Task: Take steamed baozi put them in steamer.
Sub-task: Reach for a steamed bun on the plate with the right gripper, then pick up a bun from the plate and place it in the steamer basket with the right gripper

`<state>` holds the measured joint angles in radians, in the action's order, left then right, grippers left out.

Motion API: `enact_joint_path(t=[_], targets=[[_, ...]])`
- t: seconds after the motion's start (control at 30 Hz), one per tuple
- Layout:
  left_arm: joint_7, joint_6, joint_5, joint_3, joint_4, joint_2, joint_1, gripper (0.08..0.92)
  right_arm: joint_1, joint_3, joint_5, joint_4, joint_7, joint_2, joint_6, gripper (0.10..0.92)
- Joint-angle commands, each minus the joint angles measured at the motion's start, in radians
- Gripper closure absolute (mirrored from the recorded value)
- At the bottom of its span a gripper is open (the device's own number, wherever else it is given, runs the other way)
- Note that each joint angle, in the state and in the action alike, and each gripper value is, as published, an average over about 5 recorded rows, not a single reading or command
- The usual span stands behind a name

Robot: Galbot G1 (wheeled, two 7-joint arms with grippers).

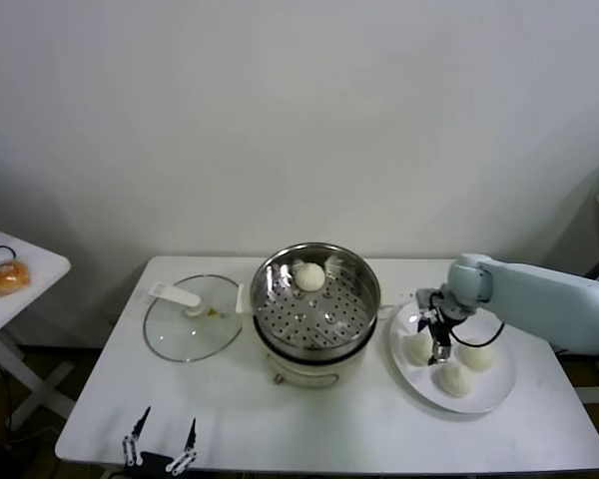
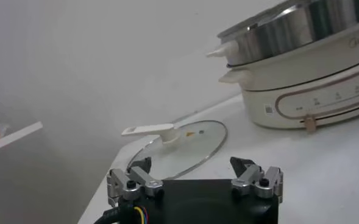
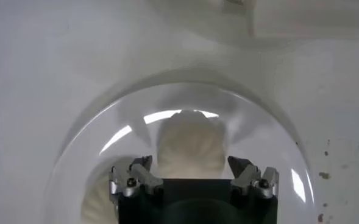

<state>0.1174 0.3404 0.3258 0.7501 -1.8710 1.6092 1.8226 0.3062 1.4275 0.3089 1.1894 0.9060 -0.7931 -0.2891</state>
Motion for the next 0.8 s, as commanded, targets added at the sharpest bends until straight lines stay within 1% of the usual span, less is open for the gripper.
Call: enact_joint_path(t=[0.03,0.13,0.23,0.4,0.6,0.8], targets=[[0.0,0.001,0.003,0.001,0.0,0.016,-0.001,0.177,-0.016,-0.017,-0.03,-0.011,0.0,-0.003,0.0,0.254],[-0.001,0.002,0.004,0.001,0.001,0.017,-0.002,0.177,-0.016,-0.021,-0.042,-0.013,0.005,-0.003,0.006,0.32],[-0.002,0.004,0.007,0.001,0.002,0.018,-0.001,0.177,-0.007,-0.027,-0.048,-0.002,0.014,0.004,0.012,0.349],[-0.003,0.004,0.009,0.003,-0.006,0.018,0.003,0.177,0.116,0.037,0.007,0.078,0.041,0.047,0.026,0.355],[-0.004,0.004,0.014,0.005,-0.019,0.022,0.01,0.177,0.439,0.254,0.123,0.197,0.11,0.103,0.072,0.356],[-0.003,0.004,0.025,0.001,-0.027,0.027,0.015,0.177,0.722,0.394,0.266,0.282,0.197,0.097,0.102,0.356]])
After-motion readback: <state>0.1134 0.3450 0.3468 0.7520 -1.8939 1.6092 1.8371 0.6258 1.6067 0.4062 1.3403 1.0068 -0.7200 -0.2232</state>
